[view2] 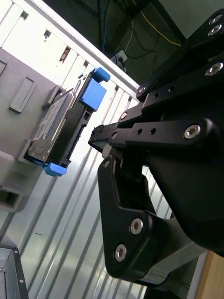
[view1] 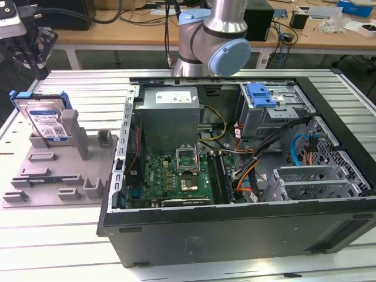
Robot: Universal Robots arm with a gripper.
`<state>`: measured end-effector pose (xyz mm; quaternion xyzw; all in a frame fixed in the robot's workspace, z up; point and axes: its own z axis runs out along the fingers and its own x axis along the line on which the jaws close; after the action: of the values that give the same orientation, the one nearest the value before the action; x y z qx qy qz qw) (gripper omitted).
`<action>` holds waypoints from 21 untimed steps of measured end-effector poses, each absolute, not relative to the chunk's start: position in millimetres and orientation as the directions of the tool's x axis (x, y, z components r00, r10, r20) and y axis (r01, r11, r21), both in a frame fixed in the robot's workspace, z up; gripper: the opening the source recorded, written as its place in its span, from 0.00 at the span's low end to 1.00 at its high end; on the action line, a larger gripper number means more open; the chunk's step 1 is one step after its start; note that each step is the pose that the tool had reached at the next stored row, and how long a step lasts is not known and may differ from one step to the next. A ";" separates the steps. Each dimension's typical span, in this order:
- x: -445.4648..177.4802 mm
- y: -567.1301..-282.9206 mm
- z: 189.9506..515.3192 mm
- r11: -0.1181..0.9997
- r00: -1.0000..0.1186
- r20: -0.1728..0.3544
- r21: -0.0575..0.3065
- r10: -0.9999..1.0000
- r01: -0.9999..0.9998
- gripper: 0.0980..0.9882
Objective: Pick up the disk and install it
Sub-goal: 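Pick up the disk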
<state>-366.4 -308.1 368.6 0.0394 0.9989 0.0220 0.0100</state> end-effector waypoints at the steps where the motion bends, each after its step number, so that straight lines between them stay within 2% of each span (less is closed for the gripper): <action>1: -366.4 -308.1 368.5 0.996 -0.997 -0.018 0.045 0.079 0.078 0.01; 9: -366.9 -308.0 368.3 0.997 -0.998 -0.010 0.044 0.070 0.069 0.01; 21: -366.8 -308.0 367.5 0.971 -0.972 0.007 0.044 -0.236 -0.236 0.01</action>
<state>-366.8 -308.0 367.5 -0.1190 0.9926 0.0214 -0.0061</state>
